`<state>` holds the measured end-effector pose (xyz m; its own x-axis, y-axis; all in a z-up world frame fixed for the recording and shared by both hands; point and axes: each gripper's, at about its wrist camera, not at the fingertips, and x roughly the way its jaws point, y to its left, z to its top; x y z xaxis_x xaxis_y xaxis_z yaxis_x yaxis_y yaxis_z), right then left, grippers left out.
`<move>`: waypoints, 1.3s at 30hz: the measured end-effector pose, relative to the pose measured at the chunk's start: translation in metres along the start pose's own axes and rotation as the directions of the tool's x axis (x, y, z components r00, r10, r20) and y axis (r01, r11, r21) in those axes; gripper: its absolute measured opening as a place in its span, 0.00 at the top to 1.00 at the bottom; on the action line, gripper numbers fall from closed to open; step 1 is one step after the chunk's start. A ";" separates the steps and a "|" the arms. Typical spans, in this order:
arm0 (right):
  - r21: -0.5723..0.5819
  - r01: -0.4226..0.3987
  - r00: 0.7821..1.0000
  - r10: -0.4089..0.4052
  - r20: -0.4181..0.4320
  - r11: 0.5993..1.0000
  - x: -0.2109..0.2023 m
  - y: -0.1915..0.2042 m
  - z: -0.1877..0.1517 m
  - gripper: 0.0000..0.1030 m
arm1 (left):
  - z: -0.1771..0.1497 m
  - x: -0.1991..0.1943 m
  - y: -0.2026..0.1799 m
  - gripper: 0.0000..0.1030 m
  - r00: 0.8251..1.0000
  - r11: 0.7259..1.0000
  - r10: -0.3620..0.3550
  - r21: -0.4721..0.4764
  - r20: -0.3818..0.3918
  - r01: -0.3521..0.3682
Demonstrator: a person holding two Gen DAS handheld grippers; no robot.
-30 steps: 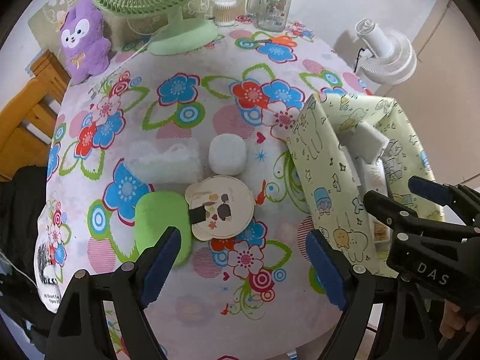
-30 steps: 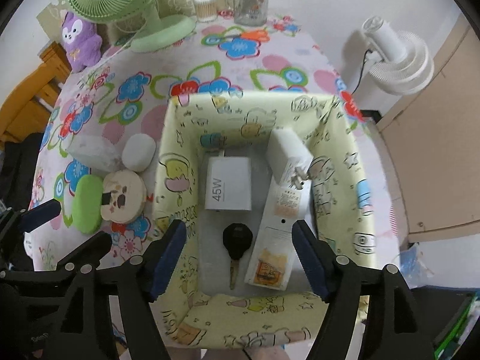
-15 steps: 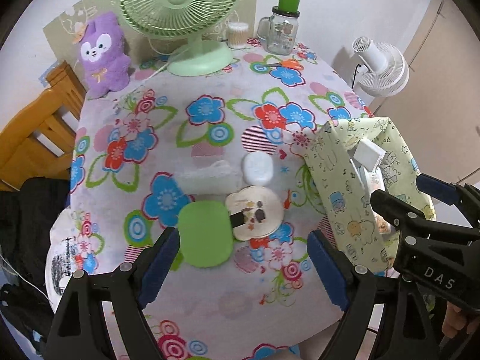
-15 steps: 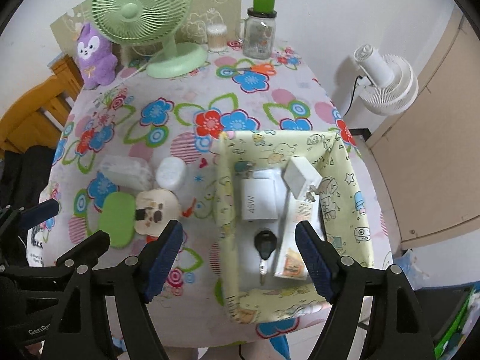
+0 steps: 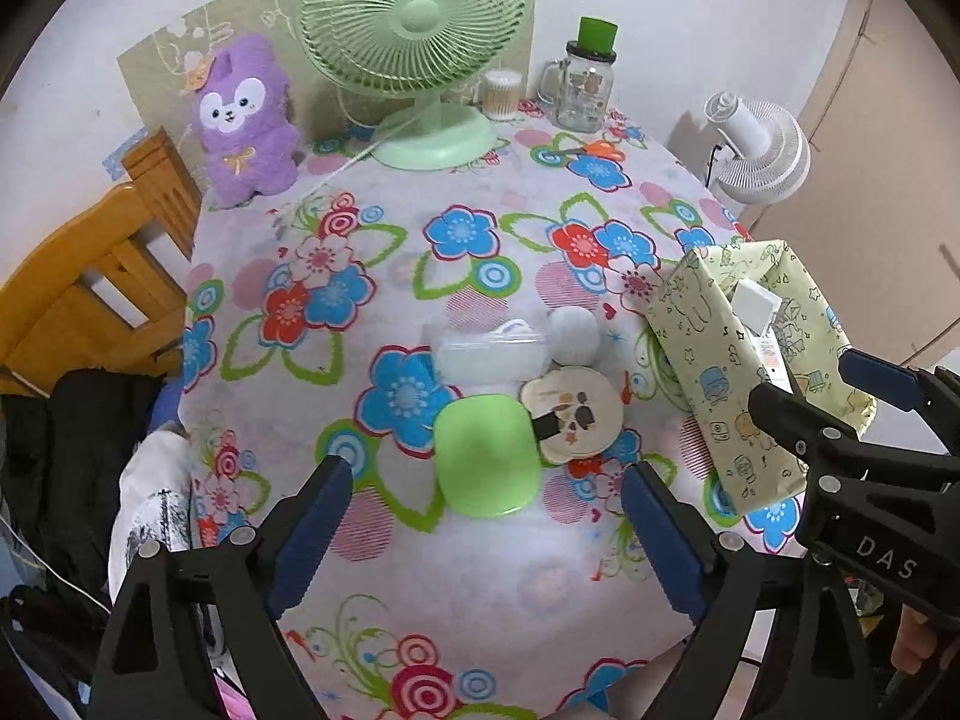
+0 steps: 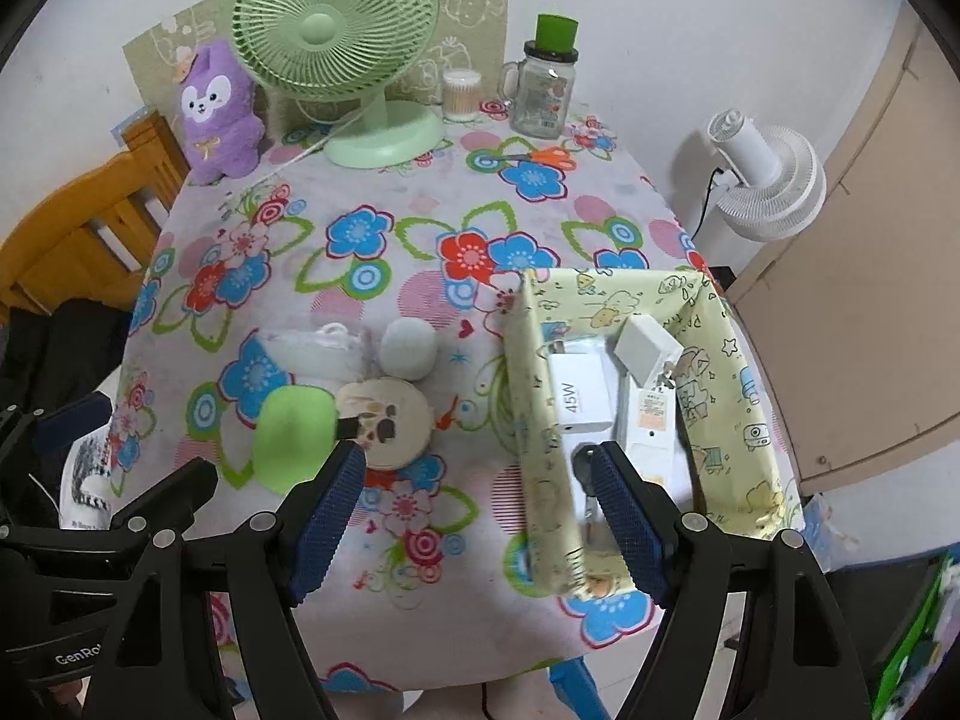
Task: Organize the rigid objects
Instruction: 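Withdraw both tools from the basket back over the table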
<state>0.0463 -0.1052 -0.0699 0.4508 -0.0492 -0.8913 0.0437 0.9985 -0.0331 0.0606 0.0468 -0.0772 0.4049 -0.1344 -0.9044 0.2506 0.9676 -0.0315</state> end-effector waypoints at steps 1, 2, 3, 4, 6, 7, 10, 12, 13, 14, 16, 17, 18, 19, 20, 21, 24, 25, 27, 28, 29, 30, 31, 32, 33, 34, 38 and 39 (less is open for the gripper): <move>0.002 0.002 1.000 -0.002 0.004 1.000 -0.002 0.003 -0.001 0.22 | -0.001 -0.002 0.004 0.09 1.000 1.000 -0.003 0.001 0.003 0.003; 0.004 0.002 1.000 -0.002 0.008 1.000 -0.004 0.006 -0.001 0.22 | -0.002 -0.003 0.008 0.09 1.000 1.000 -0.007 0.005 0.006 0.007; 0.007 0.003 1.000 -0.003 0.010 1.000 -0.005 0.008 -0.001 0.22 | -0.002 -0.004 0.010 0.09 1.000 1.000 -0.010 0.007 0.008 0.010; 0.011 0.004 1.000 -0.005 0.015 1.000 -0.008 0.012 -0.002 0.22 | -0.003 -0.006 0.014 0.09 1.000 1.000 -0.013 0.013 0.010 0.013; 0.023 0.009 1.000 -0.010 0.022 1.000 -0.011 0.017 -0.004 0.22 | -0.004 -0.008 0.019 0.09 1.000 1.000 -0.017 0.023 0.011 0.017; 0.029 0.011 1.000 -0.012 0.022 1.000 -0.012 0.020 -0.005 0.22 | -0.005 -0.009 0.021 0.09 1.000 0.999 -0.018 0.030 0.011 0.018; 0.051 0.013 1.000 -0.014 0.022 0.999 -0.017 0.026 -0.010 0.22 | -0.008 -0.012 0.026 0.09 1.000 0.999 -0.026 0.046 0.013 0.025; 0.057 0.016 1.000 -0.017 0.016 0.998 -0.018 0.030 -0.012 0.22 | -0.009 -0.012 0.030 0.08 1.000 0.998 -0.027 0.052 0.010 0.027; 0.058 0.020 1.000 -0.020 0.010 0.998 -0.018 0.032 -0.014 0.22 | -0.010 -0.012 0.031 0.08 1.000 0.998 -0.029 0.054 0.007 0.028; 0.060 0.021 1.000 -0.022 0.007 0.998 -0.017 0.033 -0.015 0.22 | -0.011 -0.011 0.032 0.08 1.000 0.998 -0.030 0.055 0.006 0.030; 0.065 0.023 1.000 -0.023 0.004 0.998 -0.017 0.035 -0.016 0.22 | -0.011 -0.010 0.034 0.08 0.999 0.998 -0.033 0.056 0.001 0.033; 0.069 0.023 1.000 -0.024 0.003 0.997 -0.017 0.035 -0.016 0.22 | -0.010 -0.009 0.034 0.08 0.999 0.998 -0.036 0.057 0.000 0.036; 0.071 0.024 1.000 -0.025 0.002 0.997 -0.016 0.035 -0.016 0.22 | -0.009 -0.008 0.035 0.08 0.999 0.998 -0.037 0.057 -0.002 0.037; 0.073 0.025 1.000 -0.026 0.001 0.997 -0.014 0.035 -0.016 0.22 | -0.008 -0.006 0.035 0.08 0.999 0.998 -0.037 0.055 -0.005 0.037; 0.074 0.026 1.000 -0.026 0.000 0.997 -0.013 0.035 -0.016 0.22 | -0.007 -0.004 0.036 0.08 0.999 0.998 -0.035 0.054 -0.008 0.035; 0.074 0.026 1.000 -0.026 -0.001 0.997 -0.012 0.034 -0.015 0.22 | -0.006 -0.002 0.036 0.08 0.999 0.998 -0.033 0.052 -0.010 0.033; 0.077 0.021 1.000 -0.021 -0.001 0.997 -0.006 0.031 -0.011 0.22 | -0.002 0.005 0.037 0.08 0.999 0.998 -0.042 0.038 -0.022 0.042; 0.082 0.016 1.000 -0.016 -0.001 0.997 -0.003 0.030 -0.009 0.22 | 0.000 0.007 0.037 0.08 0.999 0.998 -0.044 0.035 -0.027 0.045; 0.091 0.004 1.000 -0.004 -0.010 0.996 0.005 0.028 -0.007 0.22 | 0.005 0.012 0.037 0.08 0.999 0.999 -0.040 0.036 -0.032 0.041; 0.094 0.000 1.000 0.002 -0.020 0.996 0.011 0.028 -0.005 0.22 | 0.007 0.014 0.037 0.08 0.999 0.999 -0.033 0.038 -0.034 0.034; 0.097 -0.004 1.000 0.007 -0.030 0.995 0.016 0.028 -0.004 0.22 | 0.011 0.017 0.037 0.08 0.999 0.999 -0.025 0.040 -0.038 0.026; 0.099 -0.006 0.999 0.009 -0.034 0.995 0.020 0.027 -0.003 0.22 | 0.015 0.020 0.037 0.08 0.999 0.999 -0.021 0.045 -0.043 0.023; 0.100 -0.006 0.999 0.010 -0.033 0.995 0.025 0.027 -0.003 0.22 | 0.017 0.023 0.037 0.08 0.999 0.998 -0.021 0.050 -0.046 0.023; 0.099 -0.010 0.999 0.013 -0.031 0.995 0.030 0.027 -0.002 0.22 | 0.021 0.028 0.037 0.08 0.999 0.998 -0.016 0.056 -0.052 0.018; 0.096 -0.014 0.999 0.017 -0.032 0.995 0.033 0.027 -0.002 0.22 | 0.024 0.031 0.036 0.08 0.998 0.998 -0.010 0.058 -0.056 0.013; 0.093 -0.019 0.999 0.022 -0.037 0.995 0.039 0.027 -0.002 0.22 | 0.028 0.036 0.036 0.08 0.998 0.998 -0.003 0.061 -0.060 0.007; 0.075 -0.055 0.996 0.060 -0.069 0.996 0.064 0.027 0.000 0.22 | 0.040 0.052 0.035 0.08 0.996 0.998 -0.006 0.057 -0.086 0.011; 0.073 -0.062 0.995 0.068 -0.075 0.995 0.069 0.027 -0.001 0.22 | 0.041 0.055 0.035 0.08 0.996 0.998 -0.007 0.058 -0.093 0.012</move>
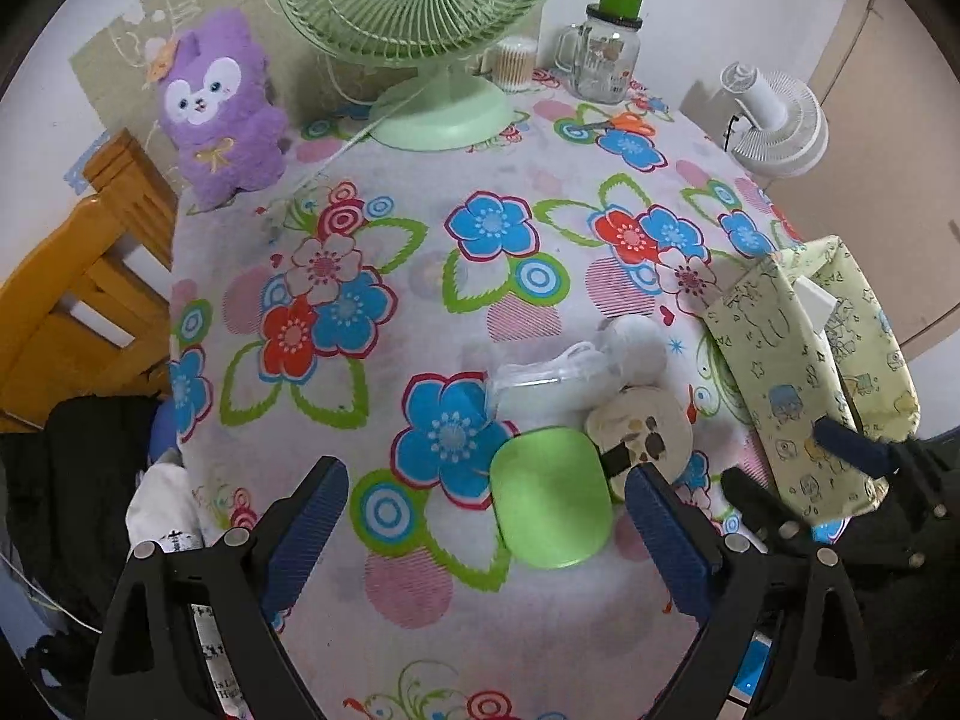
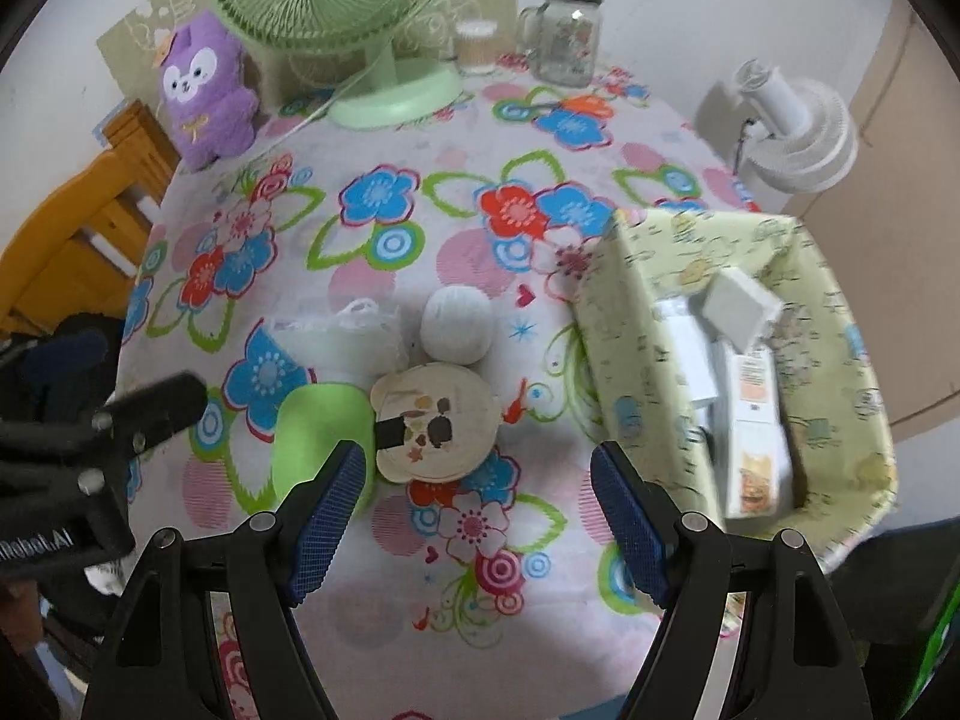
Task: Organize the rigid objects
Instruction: 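Withdraw both tools from the basket back over the table, then grasp the clear plastic box with the left tool while the right tool grasps the round beige compact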
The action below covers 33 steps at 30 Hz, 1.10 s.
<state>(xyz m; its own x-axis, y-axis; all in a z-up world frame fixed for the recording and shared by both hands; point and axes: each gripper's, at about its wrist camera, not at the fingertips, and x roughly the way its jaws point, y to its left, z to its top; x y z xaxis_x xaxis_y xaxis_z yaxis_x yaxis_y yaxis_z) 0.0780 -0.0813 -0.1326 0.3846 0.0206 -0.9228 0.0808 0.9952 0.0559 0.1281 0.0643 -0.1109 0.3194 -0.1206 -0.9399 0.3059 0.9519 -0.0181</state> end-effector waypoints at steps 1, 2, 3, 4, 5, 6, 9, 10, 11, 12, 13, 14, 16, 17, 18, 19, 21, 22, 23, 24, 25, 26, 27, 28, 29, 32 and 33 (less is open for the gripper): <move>0.000 -0.009 1.000 0.009 -0.005 1.000 0.005 0.001 0.000 0.22 | 0.003 0.005 -0.001 0.08 1.000 1.000 0.000 0.006 -0.012 0.000; 0.000 -0.020 1.000 0.020 -0.009 1.000 0.009 0.001 0.000 0.22 | 0.004 0.007 -0.003 0.08 1.000 1.000 -0.001 0.011 -0.016 0.001; -0.001 -0.035 0.999 0.035 -0.017 0.999 0.015 0.002 -0.001 0.22 | 0.005 0.011 -0.005 0.08 1.000 1.000 -0.003 0.025 -0.023 0.004; -0.002 -0.043 0.999 0.043 -0.023 0.999 0.018 0.003 -0.001 0.22 | 0.006 0.014 -0.007 0.08 1.000 0.999 -0.004 0.034 -0.029 0.005; -0.005 -0.050 0.998 0.050 -0.034 0.999 0.024 0.004 -0.001 0.22 | 0.007 0.017 -0.009 0.08 0.999 0.999 -0.004 0.043 -0.037 0.006; -0.008 -0.055 0.998 0.055 -0.044 0.998 0.030 0.005 -0.001 0.22 | 0.007 0.021 -0.011 0.08 0.999 0.999 -0.003 0.052 -0.045 0.005; -0.013 -0.058 0.996 0.057 -0.065 0.998 0.043 0.005 0.000 0.22 | 0.008 0.031 -0.015 0.08 0.998 0.997 0.015 0.082 -0.065 -0.010; -0.010 -0.059 0.996 0.059 -0.071 0.998 0.047 0.005 0.001 0.22 | 0.008 0.033 -0.016 0.08 0.997 0.996 0.023 0.089 -0.070 -0.016; -0.007 -0.062 0.995 0.061 -0.076 0.998 0.050 0.005 0.001 0.22 | 0.008 0.036 -0.016 0.08 0.997 0.995 0.028 0.094 -0.074 -0.021; -0.004 -0.064 0.995 0.064 -0.083 0.998 0.053 0.005 0.002 0.22 | 0.008 0.039 -0.016 0.08 0.996 0.995 0.032 0.097 -0.080 -0.024; -0.003 -0.068 0.994 0.067 -0.091 0.998 0.058 0.005 0.002 0.22 | 0.008 0.043 -0.016 0.07 0.996 0.995 0.035 0.098 -0.086 -0.026; -0.002 -0.071 0.993 0.070 -0.097 0.998 0.061 0.005 0.003 0.22 | 0.008 0.046 -0.015 0.07 0.995 0.995 0.037 0.099 -0.094 -0.028; -0.004 -0.076 0.991 0.075 -0.114 0.997 0.068 0.006 0.003 0.22 | 0.009 0.053 -0.013 0.07 0.993 0.994 0.044 0.100 -0.109 -0.033; -0.006 -0.080 0.989 0.078 -0.124 0.997 0.072 0.008 0.002 0.22 | 0.008 0.055 -0.013 0.07 0.993 0.994 0.047 0.100 -0.112 -0.036; -0.008 -0.082 0.988 0.080 -0.130 0.997 0.075 0.008 0.003 0.22 | 0.008 0.056 -0.012 0.07 0.992 0.994 0.048 0.099 -0.116 -0.037; -0.010 -0.083 0.987 0.081 -0.135 0.996 0.077 0.009 0.003 0.22 | 0.008 0.059 -0.012 0.07 0.992 0.995 0.047 0.096 -0.120 -0.035; -0.011 -0.082 0.987 0.079 -0.143 0.997 0.082 0.011 0.003 0.22 | 0.009 0.062 -0.011 0.07 0.991 0.995 0.043 0.090 -0.130 -0.032; -0.013 -0.078 0.986 0.076 -0.146 0.997 0.085 0.012 0.004 0.22 | 0.008 0.064 -0.011 0.07 0.990 0.996 0.042 0.090 -0.133 -0.030; -0.015 -0.076 0.986 0.073 -0.151 0.997 0.087 0.013 0.004 0.22 | 0.009 0.065 -0.010 0.07 0.990 0.996 0.042 0.089 -0.136 -0.030; -0.018 -0.073 0.986 0.069 -0.155 0.997 0.090 0.013 0.005 0.22 | 0.009 0.067 -0.010 0.07 0.989 0.996 0.041 0.089 -0.140 -0.028; -0.021 -0.065 0.985 0.061 -0.160 0.998 0.093 0.014 0.005 0.22 | 0.009 0.068 -0.010 0.07 0.989 0.996 0.040 0.089 -0.142 -0.028; -0.023 -0.058 0.985 0.053 -0.166 0.998 0.095 0.014 0.006 0.22 | 0.010 0.069 -0.011 0.07 0.989 0.996 0.040 0.088 -0.145 -0.027; -0.024 -0.056 0.984 0.051 -0.170 0.998 0.097 0.014 0.006 0.22 | 0.010 0.071 -0.010 0.07 0.988 0.996 0.040 0.087 -0.148 -0.027; -0.019 -0.064 0.983 0.060 -0.172 0.998 0.099 0.014 0.007 0.20 | 0.011 0.072 -0.010 0.07 0.988 0.996 0.039 0.086 -0.150 -0.026; -0.015 -0.059 0.984 0.055 -0.172 0.998 0.100 0.014 0.008 0.17 | 0.011 0.073 -0.011 0.07 0.988 0.996 0.037 0.084 -0.153 -0.024; -0.011 -0.050 0.984 0.047 -0.170 0.999 0.103 0.012 0.009 0.11 | 0.012 0.077 -0.011 0.07 0.986 0.997 0.027 0.079 -0.162 -0.014; -0.010 -0.050 0.984 0.048 -0.169 0.999 0.104 0.012 0.009 0.10 | 0.013 0.078 -0.012 0.07 0.986 0.997 0.025 0.078 -0.164 -0.012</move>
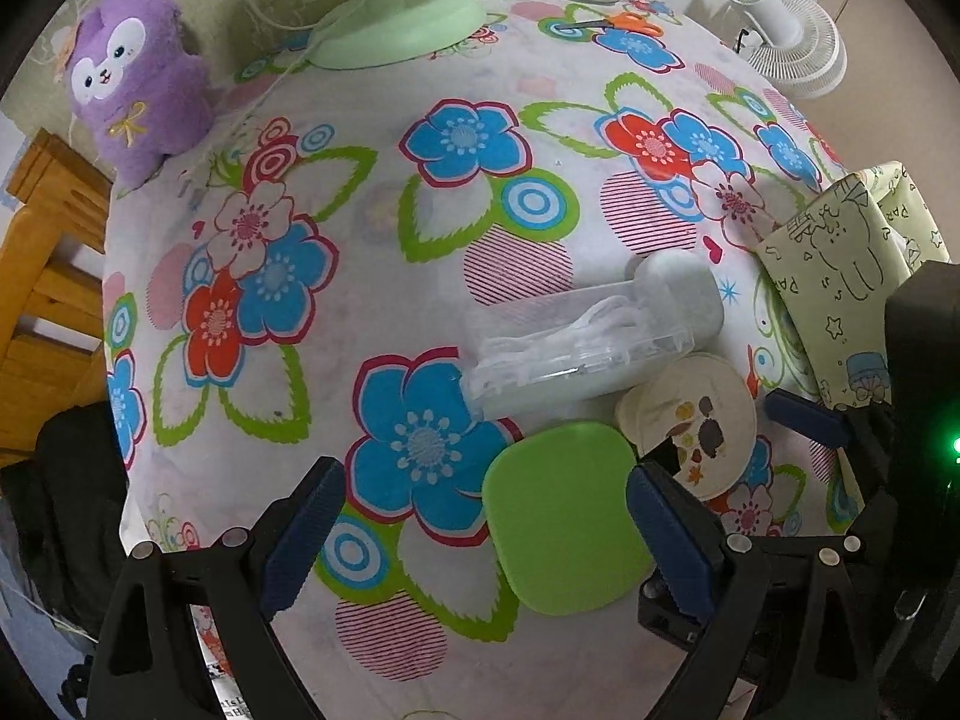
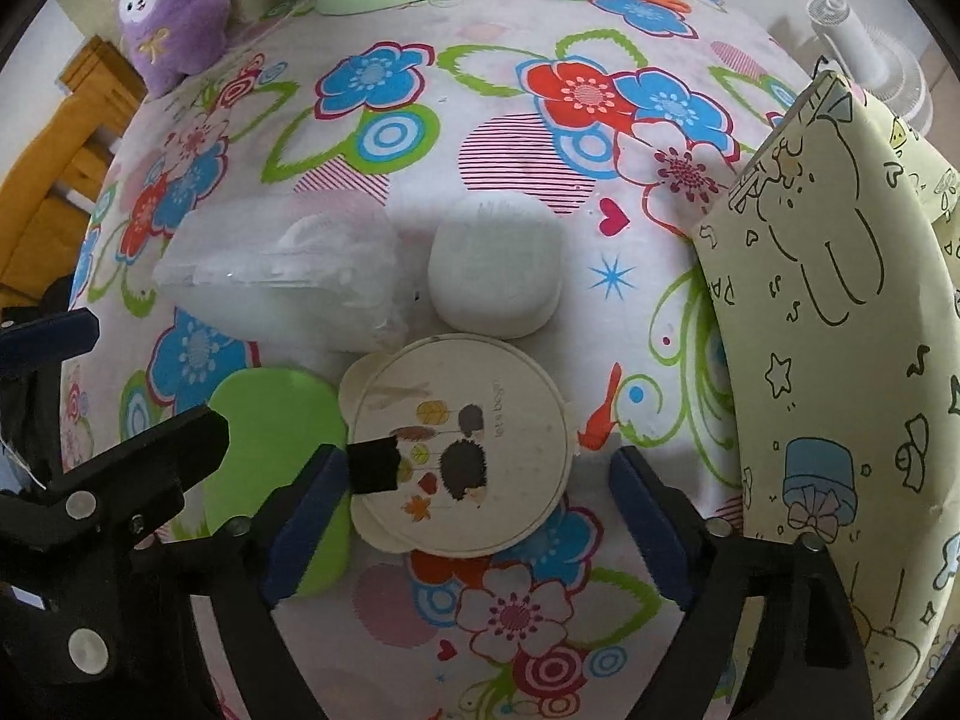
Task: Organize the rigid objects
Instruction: 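Grasp the clear plastic box with the left tool while the right tool grasps the round beige compact, then lift the clear box with the left tool while the right tool lifts the compact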
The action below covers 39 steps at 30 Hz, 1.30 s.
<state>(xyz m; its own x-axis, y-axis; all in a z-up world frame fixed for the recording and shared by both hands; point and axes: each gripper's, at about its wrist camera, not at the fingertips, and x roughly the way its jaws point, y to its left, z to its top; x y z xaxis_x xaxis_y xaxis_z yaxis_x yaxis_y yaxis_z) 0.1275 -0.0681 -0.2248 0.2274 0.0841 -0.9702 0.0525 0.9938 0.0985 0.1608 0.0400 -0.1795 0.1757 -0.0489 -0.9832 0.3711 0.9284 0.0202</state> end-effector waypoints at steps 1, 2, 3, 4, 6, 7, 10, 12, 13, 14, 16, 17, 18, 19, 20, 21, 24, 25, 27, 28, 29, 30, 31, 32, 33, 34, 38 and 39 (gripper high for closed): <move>0.001 -0.002 1.000 0.002 0.000 1.000 0.001 0.000 0.000 0.10 | 0.001 0.001 0.000 0.07 1.000 1.000 -0.003 -0.002 -0.003 0.003; 0.003 -0.005 1.000 0.005 0.002 1.000 0.001 0.000 0.001 0.09 | 0.001 0.002 -0.001 0.07 1.000 1.000 -0.006 -0.003 -0.006 0.006; 0.002 -0.007 1.000 0.007 0.005 1.000 0.001 0.000 0.001 0.09 | 0.002 0.003 -0.001 0.07 1.000 1.000 -0.006 -0.002 -0.008 0.006; -0.001 -0.009 1.000 0.009 0.010 1.000 0.001 0.000 0.001 0.09 | 0.002 0.003 -0.001 0.07 1.000 1.000 -0.006 -0.002 -0.010 0.006; -0.002 -0.005 1.000 0.005 0.016 1.000 0.001 0.001 0.001 0.10 | 0.003 0.005 -0.002 0.07 1.000 1.000 -0.010 0.000 -0.015 0.010; 0.000 -0.004 1.000 0.004 0.017 1.000 0.001 0.000 0.001 0.12 | 0.004 0.005 -0.003 0.07 1.000 1.000 -0.013 0.001 -0.017 0.013; 0.004 -0.001 1.000 0.001 0.029 1.000 0.000 0.000 0.001 0.20 | 0.006 0.007 -0.006 0.07 1.000 1.000 -0.021 0.005 -0.019 0.021; -0.004 0.008 1.000 -0.007 0.026 1.000 -0.001 -0.002 0.002 0.22 | 0.008 0.008 -0.009 0.07 1.000 1.000 -0.024 0.012 -0.020 0.024; 0.004 0.018 1.000 -0.018 0.022 1.000 -0.001 -0.004 0.002 0.22 | 0.008 0.008 -0.010 0.07 0.999 1.000 -0.026 0.013 -0.020 0.026; 0.010 0.027 0.999 -0.027 0.019 1.000 -0.001 -0.006 0.002 0.22 | 0.009 0.008 -0.011 0.07 0.999 0.999 -0.028 0.014 -0.020 0.029; 0.021 0.045 0.999 -0.046 0.013 0.999 0.000 -0.011 0.002 0.22 | 0.012 0.008 -0.013 0.07 0.999 0.999 -0.034 0.012 -0.018 0.035; 0.018 0.046 0.999 -0.046 0.010 0.999 0.000 -0.010 0.001 0.22 | 0.013 0.008 -0.013 0.07 0.999 0.999 -0.038 0.010 -0.017 0.039; 0.017 0.047 0.999 -0.047 0.012 0.999 0.000 -0.009 0.001 0.22 | 0.015 0.009 -0.015 0.07 0.999 0.999 -0.037 0.008 -0.017 0.037; 0.021 0.046 0.999 -0.047 0.013 0.999 0.001 -0.009 0.001 0.22 | 0.016 0.009 -0.015 0.07 0.999 0.999 -0.038 0.007 -0.016 0.038; 0.019 0.047 0.999 -0.047 0.014 0.999 0.001 -0.009 0.001 0.22 | 0.017 0.010 -0.016 0.07 0.999 0.999 -0.043 0.005 -0.016 0.043; 0.022 0.043 0.999 -0.044 0.013 0.999 0.001 -0.009 0.000 0.22 | 0.019 0.010 -0.017 0.07 0.999 0.999 -0.044 0.004 -0.016 0.044; 0.035 0.038 0.999 -0.038 0.004 0.999 0.000 -0.011 -0.001 0.22 | 0.023 0.013 -0.020 0.07 0.999 0.999 -0.044 0.000 -0.019 0.044; 0.046 0.039 0.999 -0.039 0.002 0.998 0.000 -0.011 -0.002 0.21 | 0.024 0.014 -0.021 0.07 0.999 0.999 -0.044 -0.001 -0.020 0.044; 0.069 0.042 0.999 -0.042 0.001 0.997 0.000 -0.014 -0.002 0.21 | 0.027 0.016 -0.022 0.07 0.999 0.999 -0.046 -0.004 -0.022 0.046; 0.088 0.046 0.999 -0.046 0.002 0.995 0.000 -0.015 -0.002 0.21 | 0.029 0.017 -0.022 0.07 0.999 0.999 -0.048 -0.008 -0.024 0.047; 0.102 0.047 0.999 -0.048 0.001 0.994 0.000 -0.017 -0.002 0.21 | 0.030 0.018 -0.023 0.07 0.998 0.999 -0.053 -0.013 -0.029 0.052; 0.122 0.048 0.999 -0.049 0.002 0.991 0.000 -0.018 -0.002 0.22 | 0.032 0.020 -0.024 0.07 0.998 0.998 -0.057 -0.018 -0.032 0.056; 0.140 0.048 0.999 -0.049 0.002 0.989 -0.001 -0.019 -0.001 0.22 | 0.034 0.021 -0.024 0.07 0.998 0.998 -0.062 -0.022 -0.032 0.061; 0.154 0.050 0.999 -0.051 0.002 0.987 0.000 -0.018 0.002 0.22 | 0.036 0.022 -0.024 0.07 0.997 0.998 -0.064 -0.026 -0.034 0.063; 0.169 0.053 0.999 -0.053 0.001 0.984 0.000 -0.019 0.003 0.22 | 0.038 0.024 -0.025 0.07 0.997 0.998 -0.062 -0.030 -0.035 0.061; 0.183 0.056 0.998 -0.057 -0.001 0.982 0.001 -0.020 0.004 0.22 | 0.040 0.026 -0.026 0.07 0.998 0.998 -0.059 -0.033 -0.036 0.057; 0.211 0.065 0.998 -0.065 -0.006 0.975 0.002 -0.021 0.008 0.22 | 0.050 0.033 -0.032 0.07 0.999 0.999 -0.037 -0.032 -0.034 0.036; 0.214 0.066 0.998 -0.066 -0.007 0.975 0.002 -0.022 0.010 0.22 | 0.052 0.035 -0.033 0.07 0.999 0.999 -0.034 -0.032 -0.032 0.033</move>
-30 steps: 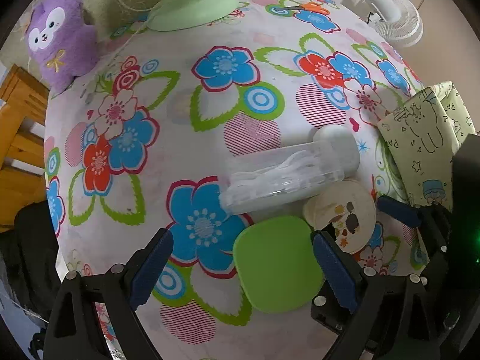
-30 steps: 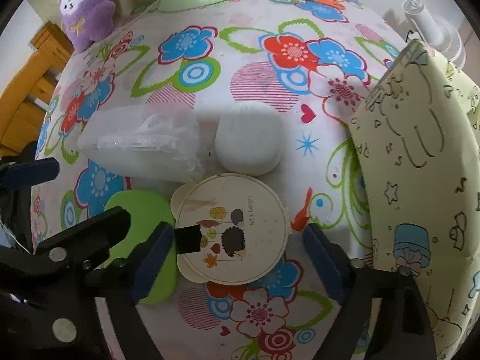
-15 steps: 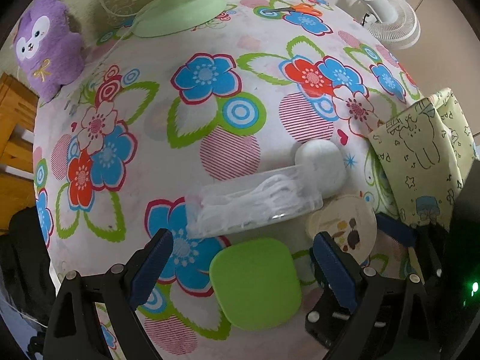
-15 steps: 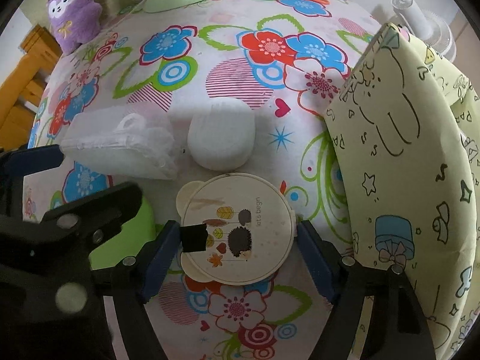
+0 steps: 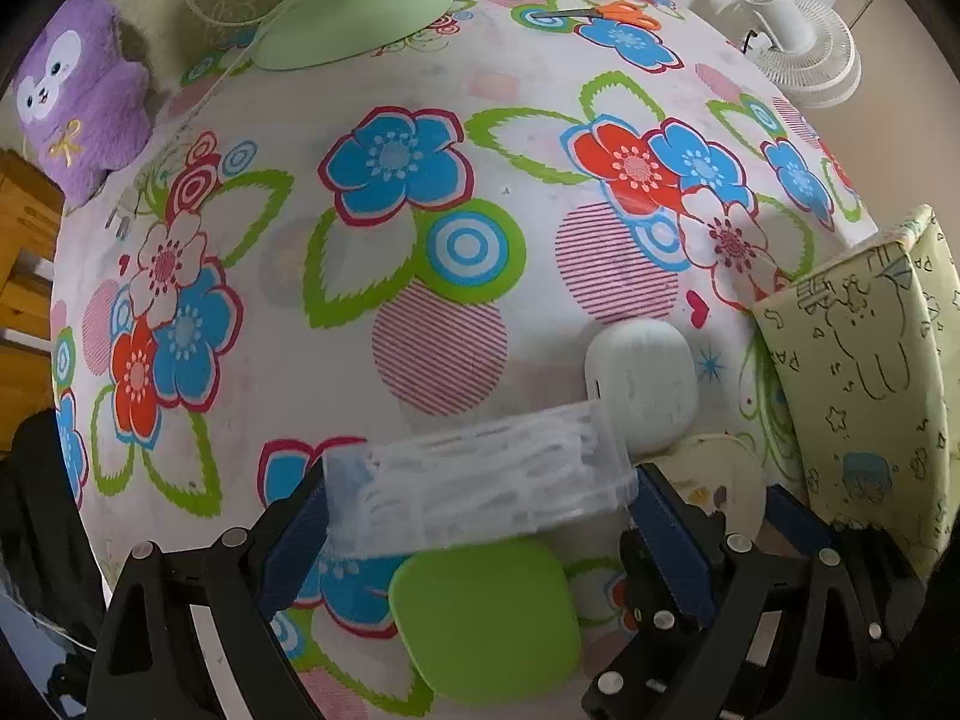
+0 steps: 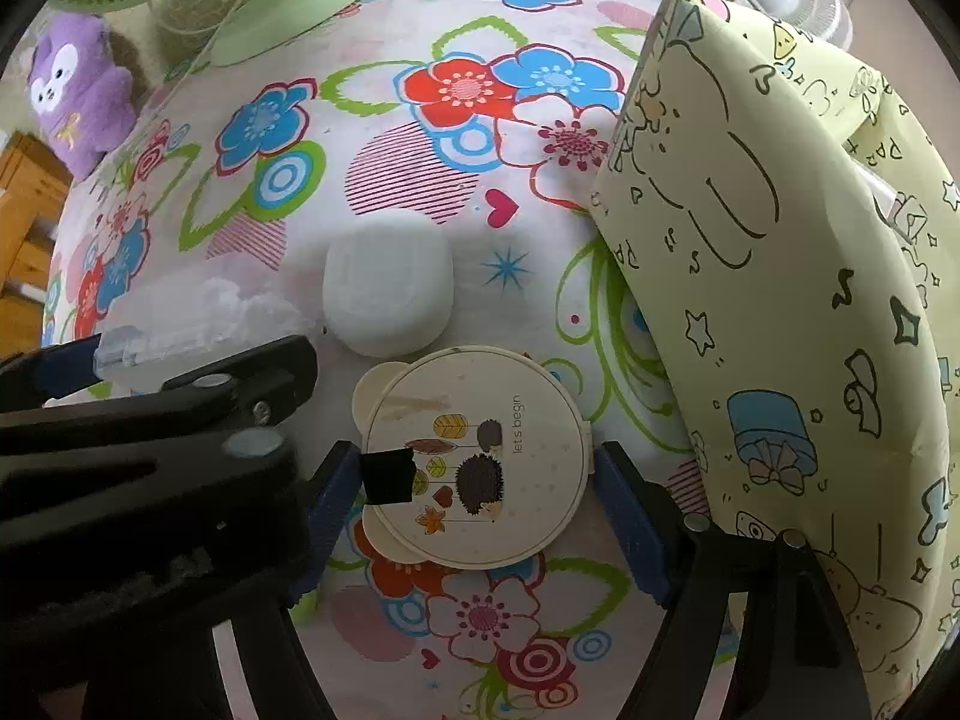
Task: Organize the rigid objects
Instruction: 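Lift the clear box with the left tool while the right tool lifts the compact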
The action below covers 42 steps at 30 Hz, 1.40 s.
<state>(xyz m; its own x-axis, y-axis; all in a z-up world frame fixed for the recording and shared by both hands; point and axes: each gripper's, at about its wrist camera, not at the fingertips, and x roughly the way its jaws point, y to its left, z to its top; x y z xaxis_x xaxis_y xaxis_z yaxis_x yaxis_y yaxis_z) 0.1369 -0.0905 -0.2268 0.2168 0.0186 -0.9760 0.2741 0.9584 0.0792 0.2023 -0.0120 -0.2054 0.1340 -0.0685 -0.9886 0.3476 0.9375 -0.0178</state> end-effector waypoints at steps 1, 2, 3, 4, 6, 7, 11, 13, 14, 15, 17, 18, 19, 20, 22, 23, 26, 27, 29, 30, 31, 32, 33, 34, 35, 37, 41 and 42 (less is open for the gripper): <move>0.000 0.004 1.000 -0.004 -0.001 1.000 0.001 0.000 0.001 0.22 | 0.001 0.002 -0.001 0.09 1.000 1.000 0.007 0.000 0.003 -0.007; 0.000 0.007 1.000 -0.007 -0.001 1.000 0.001 0.001 0.002 0.22 | 0.003 0.004 -0.002 0.10 1.000 1.000 0.012 -0.001 0.005 -0.012; -0.001 0.010 1.000 -0.010 -0.001 1.000 0.002 0.002 0.003 0.22 | 0.005 0.005 -0.002 0.12 1.000 1.000 0.022 -0.002 0.007 -0.022; 0.000 0.012 1.000 -0.012 0.000 1.000 0.002 0.002 0.003 0.22 | 0.006 0.006 -0.003 0.13 1.000 1.000 0.028 -0.001 0.011 -0.028; 0.000 0.016 1.000 -0.016 0.002 1.000 0.003 0.003 0.005 0.22 | 0.006 0.007 -0.004 0.13 0.999 0.999 0.034 0.012 0.035 -0.035; 0.000 0.016 1.000 -0.016 0.002 1.000 0.003 0.003 0.006 0.22 | 0.005 0.007 -0.003 0.13 0.998 0.999 0.037 0.021 0.046 -0.038; -0.002 0.013 1.000 -0.013 -0.002 1.000 0.005 0.006 0.004 0.22 | -0.001 0.005 0.000 0.13 0.998 0.999 0.037 0.026 0.051 -0.039; -0.007 0.006 1.000 -0.006 -0.005 1.000 0.005 0.006 0.004 0.22 | -0.007 0.001 0.007 0.13 0.997 0.998 0.051 0.021 0.057 -0.052; -0.010 0.003 1.000 -0.003 -0.006 1.000 0.005 0.006 0.004 0.22 | -0.009 -0.002 0.012 0.13 0.996 0.998 0.060 0.017 0.060 -0.061; -0.010 0.000 1.000 0.000 -0.005 1.000 0.005 0.006 0.004 0.22 | -0.014 -0.006 0.017 0.13 0.996 0.998 0.066 0.010 0.063 -0.067; -0.017 0.003 1.000 -0.003 -0.002 1.000 0.002 0.005 0.002 0.23 | -0.019 -0.011 0.024 0.13 0.995 0.998 0.068 0.000 0.067 -0.068; -0.020 0.003 1.000 -0.003 0.001 1.000 0.000 0.005 0.001 0.23 | -0.022 -0.014 0.028 0.13 0.995 0.998 0.068 -0.007 0.068 -0.068; -0.022 0.001 1.000 -0.001 0.003 1.000 -0.002 0.005 -0.001 0.23 | -0.024 -0.017 0.031 0.13 0.995 0.997 0.070 -0.016 0.072 -0.069; -0.025 -0.001 1.000 0.001 0.007 1.000 -0.004 0.006 -0.002 0.23 | -0.027 -0.020 0.033 0.13 0.995 0.998 0.068 -0.020 0.074 -0.067; -0.032 -0.004 1.000 0.005 0.017 0.999 -0.010 0.009 -0.005 0.23 | -0.034 -0.028 0.035 0.13 0.994 0.997 0.069 -0.024 0.081 -0.067; -0.035 -0.007 1.000 0.007 0.023 0.999 -0.013 0.009 -0.007 0.23 | -0.038 -0.031 0.037 0.13 0.994 0.997 0.069 -0.030 0.088 -0.066; -0.053 -0.014 0.999 0.015 0.035 0.998 -0.022 0.012 -0.017 0.23 | -0.048 -0.038 0.044 0.13 0.994 0.998 0.050 -0.048 0.097 -0.045; -0.056 -0.018 0.999 0.020 0.038 0.998 -0.024 0.012 -0.019 0.23 | -0.051 -0.042 0.044 0.13 0.993 0.998 0.054 -0.049 0.103 -0.049; -0.064 -0.023 0.999 0.026 0.044 0.998 -0.030 0.015 -0.025 0.23 | -0.059 -0.050 0.045 0.13 0.992 0.997 0.061 -0.046 0.114 -0.056; -0.066 -0.028 0.998 0.031 0.049 0.997 -0.034 0.016 -0.028 0.23 | -0.061 -0.053 0.046 0.13 0.991 0.997 0.064 -0.045 0.121 -0.059; -0.067 -0.030 0.998 0.033 0.052 0.997 -0.036 0.017 -0.029 0.23 | -0.064 -0.057 0.048 0.13 0.989 0.997 0.067 -0.045 0.129 -0.062; -0.071 -0.030 0.998 0.034 0.059 0.997 -0.040 0.018 -0.033 0.23 | -0.068 -0.061 0.050 0.13 0.988 0.997 0.069 -0.047 0.136 -0.063; -0.073 -0.028 0.997 0.033 0.064 0.997 -0.043 0.018 -0.035 0.23 | -0.071 -0.065 0.051 0.13 0.987 0.997 0.069 -0.048 0.142 -0.063; -0.074 -0.026 0.997 0.032 0.071 0.997 -0.046 0.018 -0.037 0.23 | -0.074 -0.067 0.052 0.13 0.987 0.997 0.070 -0.047 0.146 -0.064; -0.077 -0.023 0.997 0.029 0.075 0.997 -0.049 0.019 -0.039 0.23 | -0.076 -0.070 0.053 0.13 0.986 0.997 0.071 -0.048 0.149 -0.064; -0.080 -0.011 0.996 0.018 0.086 0.997 -0.053 0.018 -0.042 0.23 | -0.081 -0.074 0.053 0.13 0.986 0.997 0.069 -0.045 0.149 -0.063; -0.083 -0.001 0.994 0.010 0.107 0.997 -0.062 0.025 -0.046 0.23 | -0.091 -0.088 0.049 0.13 0.980 0.997 0.071 -0.032 0.185 -0.066; -0.084 0.002 0.993 0.007 0.114 0.996 -0.064 0.027 -0.047 0.23 | -0.094 -0.091 0.049 0.13 0.979 0.997 0.069 -0.031 0.193 -0.064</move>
<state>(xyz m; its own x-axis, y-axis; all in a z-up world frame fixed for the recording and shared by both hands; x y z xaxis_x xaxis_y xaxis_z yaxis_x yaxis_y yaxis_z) 0.0859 -0.0526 -0.1716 0.3239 -0.0069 -0.9461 0.1948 0.9790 0.0596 0.1197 0.0720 -0.1299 0.3343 -0.0682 -0.9400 0.3091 0.9502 0.0410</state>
